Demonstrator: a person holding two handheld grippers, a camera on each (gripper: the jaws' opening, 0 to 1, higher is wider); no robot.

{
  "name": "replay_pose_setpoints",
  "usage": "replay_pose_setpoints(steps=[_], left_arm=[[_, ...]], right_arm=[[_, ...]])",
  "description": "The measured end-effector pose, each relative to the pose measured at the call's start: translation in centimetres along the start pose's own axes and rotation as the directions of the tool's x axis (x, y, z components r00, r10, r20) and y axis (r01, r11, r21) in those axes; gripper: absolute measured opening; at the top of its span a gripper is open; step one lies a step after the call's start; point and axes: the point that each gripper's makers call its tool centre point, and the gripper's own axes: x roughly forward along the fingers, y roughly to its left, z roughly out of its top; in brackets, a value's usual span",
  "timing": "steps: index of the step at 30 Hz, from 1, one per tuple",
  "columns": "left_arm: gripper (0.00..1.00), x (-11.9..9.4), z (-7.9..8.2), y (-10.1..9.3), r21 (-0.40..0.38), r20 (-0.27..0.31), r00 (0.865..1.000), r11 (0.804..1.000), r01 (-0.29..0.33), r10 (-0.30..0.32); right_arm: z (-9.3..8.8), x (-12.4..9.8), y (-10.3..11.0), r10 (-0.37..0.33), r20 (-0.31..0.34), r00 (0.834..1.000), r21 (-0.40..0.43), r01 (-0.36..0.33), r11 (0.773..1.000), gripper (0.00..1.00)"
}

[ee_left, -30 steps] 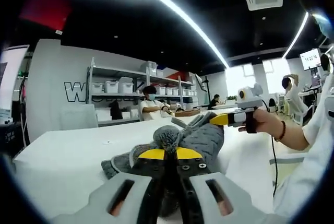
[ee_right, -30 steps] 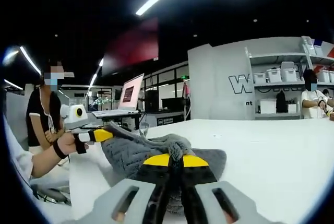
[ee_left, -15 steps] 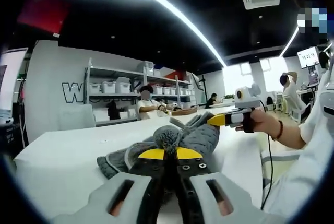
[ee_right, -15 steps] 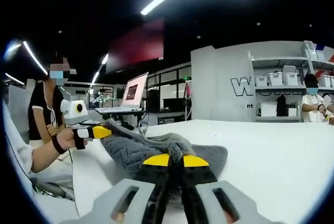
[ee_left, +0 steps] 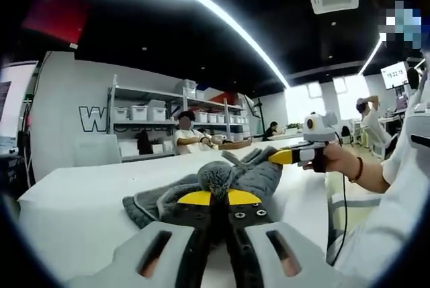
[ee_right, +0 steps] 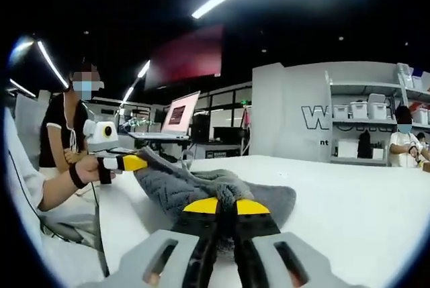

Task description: Open the folded towel by lifting each exposed corner and separating the folded layers until the towel lies flat within the target outline without major curled edges

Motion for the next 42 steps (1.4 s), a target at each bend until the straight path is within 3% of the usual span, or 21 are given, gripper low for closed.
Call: replay_pose_setpoints(steps=[13, 30, 35, 42], left_arm=[[0.05, -1.0, -0.8, -1.4, 0.005, -0.013, 0.999, 0.999, 0.035, -0.035], [0.07, -2.8, -1.3, -2.9, 0.015, -0.037, 0.999, 0.999, 0.034, -0.033], [0.07, -3.1, -1.3, -3.4, 0.013, -0.032, 0.998, 0.999, 0.051, -0.050], [0.08, -3.5, -2.4, -4.1, 0.013, -0.072, 0.992, 0.995, 0.101, -0.100]], right_arm=[[-0.7, -1.0, -0.1, 0.026, -0.005, 1.000, -0.024, -0.026, 0.999, 0.01], [-1.2, -2.0, 1.2, 0.085, -0.005, 0.996, -0.064, -0.085, 0.994, 0.02], [-1.4, -2.3, 1.7, 0.099, -0.006, 0.995, -0.070, -0.099, 0.993, 0.02], [-1.8, -2.7, 2.5, 0.120, -0.023, 0.992, -0.087, -0.122, 0.989, 0.02]])
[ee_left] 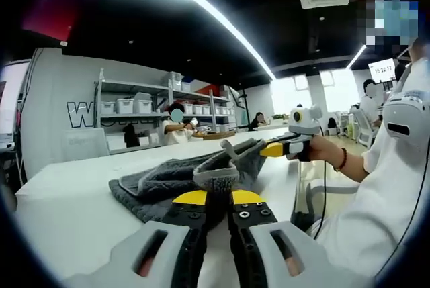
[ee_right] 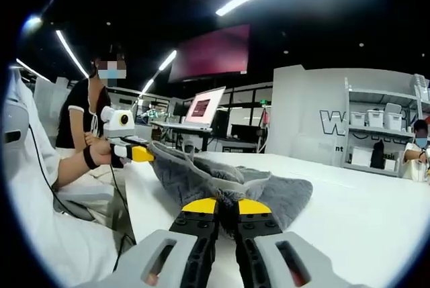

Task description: Open the folded towel by lifting each exposed corner and separating the folded layers until the towel lies flat within the target outline without major curled edges

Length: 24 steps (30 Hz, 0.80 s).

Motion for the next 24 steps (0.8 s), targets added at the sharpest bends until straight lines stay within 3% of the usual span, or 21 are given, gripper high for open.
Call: replay_pose_setpoints(steps=[10, 13, 16, 24], left_arm=[[0.09, -0.7, -0.4, -0.8, 0.029, -0.031, 0.998, 0.998, 0.055, -0.054], [0.09, -1.0, -0.5, -1.4, 0.063, -0.049, 0.995, 0.994, 0.087, -0.084], [0.08, -1.2, -0.7, -2.0, 0.047, -0.056, 0.990, 0.991, 0.129, -0.126], [0.09, -1.5, -1.0, -1.9, 0.050, -0.077, 0.988, 0.989, 0.137, -0.132]], right_arm=[[-0.3, -1.0, 1.0, 0.049, -0.021, 0.999, -0.022, -0.050, 0.999, 0.03], [-0.4, -1.2, 1.0, 0.049, -0.021, 0.999, -0.023, -0.050, 0.999, 0.03], [-0.6, -1.5, 1.1, 0.055, -0.038, 0.998, -0.028, -0.056, 0.998, 0.04], [-1.3, -1.9, 1.7, 0.087, -0.093, 0.992, -0.072, -0.094, 0.993, 0.07]])
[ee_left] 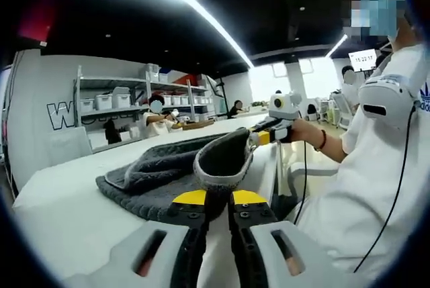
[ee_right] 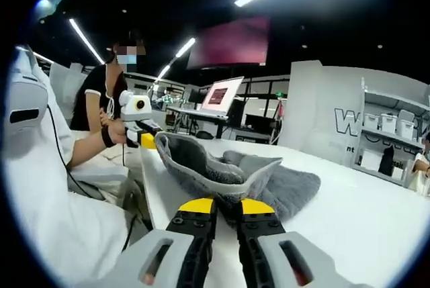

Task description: Open the folded towel by lifting each exposed corner and separating the folded layers until the towel lies flat within the target outline without major curled edges

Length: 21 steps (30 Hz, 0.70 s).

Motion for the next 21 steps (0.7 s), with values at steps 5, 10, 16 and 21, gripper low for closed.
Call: replay_pose_setpoints(steps=[5, 10, 16, 21], left_arm=[[0.09, -0.2, -0.5, -0.5, 0.049, -0.041, 0.999, 0.998, 0.026, -0.024], [0.11, -0.3, -0.9, -0.8, 0.056, -0.058, 0.997, 0.997, 0.045, -0.042], [0.13, -0.4, -1.1, -1.3, 0.056, -0.072, 0.995, 0.995, 0.077, -0.073], [0.14, -0.7, -1.2, -1.6, 0.066, -0.086, 0.992, 0.993, 0.094, -0.088]], right_arm=[[0.1, -0.4, 0.4, 0.020, -0.021, 1.000, -0.034, -0.021, 0.999, 0.09], [-0.4, -0.8, 1.0, 0.059, -0.061, 0.996, -0.072, -0.063, 0.995, 0.12], [-0.5, -0.9, 1.5, 0.082, -0.080, 0.993, -0.082, -0.088, 0.993, 0.15], [-0.2, -1.1, 1.5, 0.080, -0.076, 0.994, -0.085, -0.086, 0.993, 0.15]])
